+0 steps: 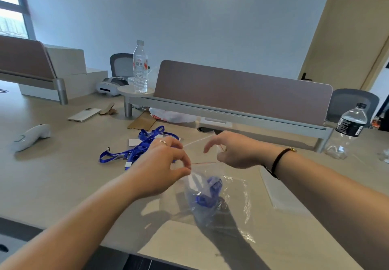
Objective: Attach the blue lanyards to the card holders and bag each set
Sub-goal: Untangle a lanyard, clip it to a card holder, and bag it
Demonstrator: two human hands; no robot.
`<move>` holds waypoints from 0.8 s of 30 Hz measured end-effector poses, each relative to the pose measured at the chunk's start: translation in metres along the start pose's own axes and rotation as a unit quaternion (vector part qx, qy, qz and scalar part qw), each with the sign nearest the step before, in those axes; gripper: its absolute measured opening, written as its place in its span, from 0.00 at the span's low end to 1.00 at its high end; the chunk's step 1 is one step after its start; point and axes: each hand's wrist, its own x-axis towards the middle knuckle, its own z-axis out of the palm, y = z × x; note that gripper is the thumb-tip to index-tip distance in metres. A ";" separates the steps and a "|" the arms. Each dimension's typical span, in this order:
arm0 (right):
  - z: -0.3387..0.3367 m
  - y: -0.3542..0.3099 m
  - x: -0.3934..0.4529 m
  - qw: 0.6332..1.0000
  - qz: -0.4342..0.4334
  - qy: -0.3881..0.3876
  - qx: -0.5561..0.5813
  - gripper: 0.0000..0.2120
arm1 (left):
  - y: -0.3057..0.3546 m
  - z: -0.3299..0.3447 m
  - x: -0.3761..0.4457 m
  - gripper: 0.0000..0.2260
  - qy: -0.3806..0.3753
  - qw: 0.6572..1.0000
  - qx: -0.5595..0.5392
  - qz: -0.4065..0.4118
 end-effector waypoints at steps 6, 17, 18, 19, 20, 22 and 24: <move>-0.015 0.010 0.018 0.998 0.027 -0.025 -0.047 0.17 | -0.008 -0.027 0.002 0.02 0.009 0.998 0.057 0.029; -0.053 0.024 -0.008 0.991 0.047 0.097 -0.080 0.12 | -0.012 -0.080 0.018 0.04 0.095 0.990 0.097 0.040; -0.054 0.022 -0.013 0.990 0.045 0.096 -0.097 0.11 | -0.010 -0.084 0.020 0.05 0.100 0.990 0.095 0.040; -0.056 0.020 -0.017 0.989 0.041 0.099 -0.106 0.11 | -0.007 -0.088 0.022 0.05 0.106 0.989 0.097 0.043; -0.059 0.019 -0.021 0.988 0.031 0.106 -0.106 0.10 | -0.005 -0.092 0.024 0.05 0.114 0.988 0.098 0.044; -0.065 0.020 -0.028 0.988 0.012 0.128 -0.088 0.09 | 0.001 -0.099 0.024 0.04 0.124 0.987 0.086 0.047; -0.071 0.020 -0.034 0.987 0.000 0.145 -0.069 0.08 | 0.006 -0.105 0.022 0.05 0.127 0.988 0.067 0.049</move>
